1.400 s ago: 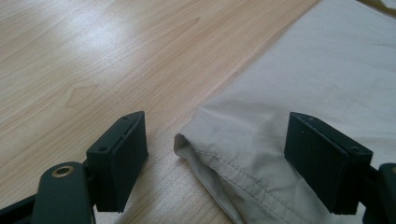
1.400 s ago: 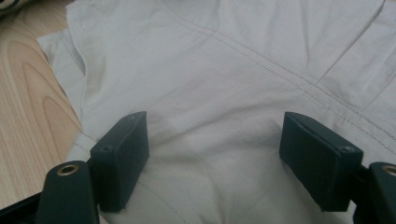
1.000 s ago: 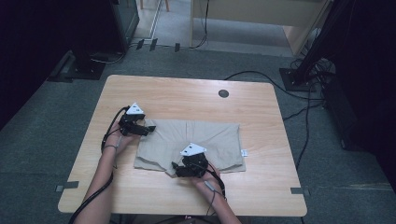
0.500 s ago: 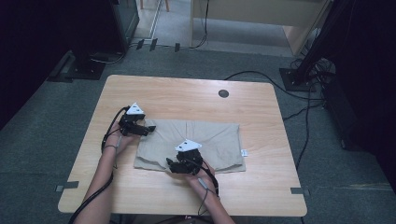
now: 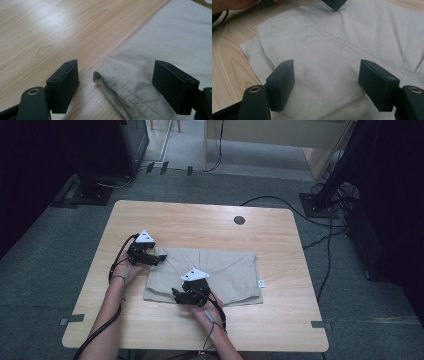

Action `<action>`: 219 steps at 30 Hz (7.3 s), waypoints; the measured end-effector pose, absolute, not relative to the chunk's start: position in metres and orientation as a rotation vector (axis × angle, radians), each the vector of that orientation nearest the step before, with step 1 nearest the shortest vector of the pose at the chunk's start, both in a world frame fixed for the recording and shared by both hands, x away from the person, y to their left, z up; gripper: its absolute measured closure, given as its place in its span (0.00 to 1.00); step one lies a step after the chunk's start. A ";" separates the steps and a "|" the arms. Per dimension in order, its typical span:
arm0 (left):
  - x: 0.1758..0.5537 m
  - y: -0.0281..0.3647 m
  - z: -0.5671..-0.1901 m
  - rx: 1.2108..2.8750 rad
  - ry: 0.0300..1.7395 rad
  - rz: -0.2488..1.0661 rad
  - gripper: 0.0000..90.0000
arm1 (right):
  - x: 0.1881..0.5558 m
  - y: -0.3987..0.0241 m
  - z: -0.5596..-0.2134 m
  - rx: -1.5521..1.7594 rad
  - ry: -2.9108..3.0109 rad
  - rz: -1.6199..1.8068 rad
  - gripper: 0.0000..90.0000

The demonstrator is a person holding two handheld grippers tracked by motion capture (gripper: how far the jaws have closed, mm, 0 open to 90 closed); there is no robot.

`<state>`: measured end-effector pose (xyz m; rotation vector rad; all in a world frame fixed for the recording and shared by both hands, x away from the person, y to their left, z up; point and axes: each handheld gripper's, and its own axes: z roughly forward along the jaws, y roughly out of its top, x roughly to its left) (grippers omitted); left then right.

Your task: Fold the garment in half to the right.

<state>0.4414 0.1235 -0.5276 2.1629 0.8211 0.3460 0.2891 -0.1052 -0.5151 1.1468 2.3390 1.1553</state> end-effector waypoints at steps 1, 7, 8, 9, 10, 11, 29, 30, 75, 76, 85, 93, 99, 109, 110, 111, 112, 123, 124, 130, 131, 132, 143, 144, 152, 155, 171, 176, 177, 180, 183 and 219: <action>0.441 0.124 -0.528 2.163 0.821 0.346 0.24 | 0.289 -0.104 -0.515 1.144 2.338 1.157 0.32; 0.441 0.123 -0.528 2.163 0.820 0.347 0.24 | 0.287 -0.097 -0.517 1.129 2.333 1.154 0.32; 0.441 0.123 -0.528 2.165 0.820 0.349 0.24 | 0.287 -0.097 -0.517 1.131 2.332 1.152 0.32; 0.441 0.123 -0.528 2.165 0.820 0.349 0.24 | 0.287 -0.096 -0.518 1.134 2.326 1.147 0.32; 0.441 0.123 -0.528 2.164 0.820 0.348 0.24 | 0.287 -0.096 -0.518 1.134 2.326 1.147 0.32; 0.441 0.123 -0.528 2.164 0.820 0.347 0.24 | 0.286 -0.094 -0.517 1.124 2.318 1.142 0.32; 0.441 0.123 -0.528 2.163 0.821 0.346 0.24 | 0.276 -0.064 -0.514 1.039 2.328 1.170 0.35; 0.441 0.123 -0.528 2.163 0.821 0.346 0.24 | 0.276 -0.062 -0.514 1.029 2.326 1.169 0.35; 0.442 0.124 -0.528 2.159 0.823 0.341 0.24 | 0.275 -0.018 -0.524 0.976 2.383 1.088 0.35; 0.442 0.124 -0.528 2.160 0.823 0.340 0.24 | 0.275 -0.017 -0.524 0.971 2.382 1.086 0.35; 0.442 0.124 -0.528 2.158 0.823 0.339 0.24 | 0.275 -0.010 -0.526 0.961 2.401 1.064 0.35; 0.442 0.124 -0.528 2.160 0.822 0.341 0.24 | 0.280 -0.005 -0.528 0.982 2.406 1.080 0.39; 0.441 0.123 -0.528 2.162 0.818 0.343 0.24 | 0.279 -0.006 -0.528 0.938 2.397 1.111 0.72; 0.438 0.122 -0.527 2.168 0.760 0.289 0.24 | 0.286 -0.016 -0.528 0.993 2.389 1.132 0.95; 0.438 0.121 -0.527 2.174 0.753 0.293 0.24 | 0.287 -0.017 -0.528 0.999 2.389 1.137 0.95; 0.437 0.120 -0.527 2.181 0.748 0.304 0.24 | 0.287 -0.018 -0.528 1.004 2.391 1.139 0.95; 0.436 0.120 -0.527 2.182 0.749 0.313 0.24 | 0.287 -0.019 -0.528 1.008 2.391 1.142 0.95; 0.435 0.130 -0.527 2.117 0.805 0.301 0.82 | 0.285 -0.019 -0.527 1.008 2.391 1.127 0.95; 0.435 0.130 -0.527 2.116 0.807 0.292 0.86 | 0.286 -0.019 -0.527 1.012 2.392 1.129 0.95; 0.435 0.135 -0.527 2.088 0.805 0.204 0.92 | 0.285 -0.021 -0.526 0.990 2.398 1.142 0.96; 0.435 0.137 -0.527 2.081 0.797 0.197 0.92 | 0.283 -0.021 -0.523 0.971 2.385 1.154 0.96; 0.435 0.137 -0.526 2.073 0.794 0.193 0.92 | 0.282 -0.022 -0.522 0.959 2.374 1.163 0.96; 0.429 0.148 -0.513 1.936 0.761 0.183 0.94 | 0.271 -0.028 -0.505 0.869 2.266 1.248 0.96; 0.429 0.148 -0.511 1.927 0.757 0.189 0.94 | 0.271 -0.029 -0.503 0.867 2.263 1.252 0.96; 0.422 0.144 -0.486 1.846 0.694 0.199 0.95 | 0.267 -0.042 -0.480 0.865 2.222 1.337 0.96; 0.421 0.140 -0.475 1.838 0.659 0.193 0.96 | 0.267 -0.048 -0.465 0.859 2.185 1.377 0.96; 0.396 0.136 -0.352 1.769 0.509 0.340 0.96 | 0.247 -0.082 -0.366 0.685 2.044 1.608 0.96; 0.379 0.136 -0.317 1.743 0.456 0.369 0.96 | 0.237 -0.090 -0.331 0.610 2.027 1.694 0.96; 0.377 0.135 -0.312 1.740 0.448 0.380 0.96 | 0.234 -0.091 -0.325 0.595 2.018 1.702 0.96; 0.372 0.131 -0.306 1.743 0.422 0.405 0.96 | 0.229 -0.096 -0.316 0.559 1.989 1.712 0.96; 0.370 0.122 -0.314 1.795 0.417 0.447 0.96 | 0.233 -0.105 -0.327 0.554 2.002 1.808 0.96; 0.408 0.070 -0.433 1.835 0.376 0.103 0.95 | 0.237 -0.140 -0.446 0.777 2.171 1.500 0.95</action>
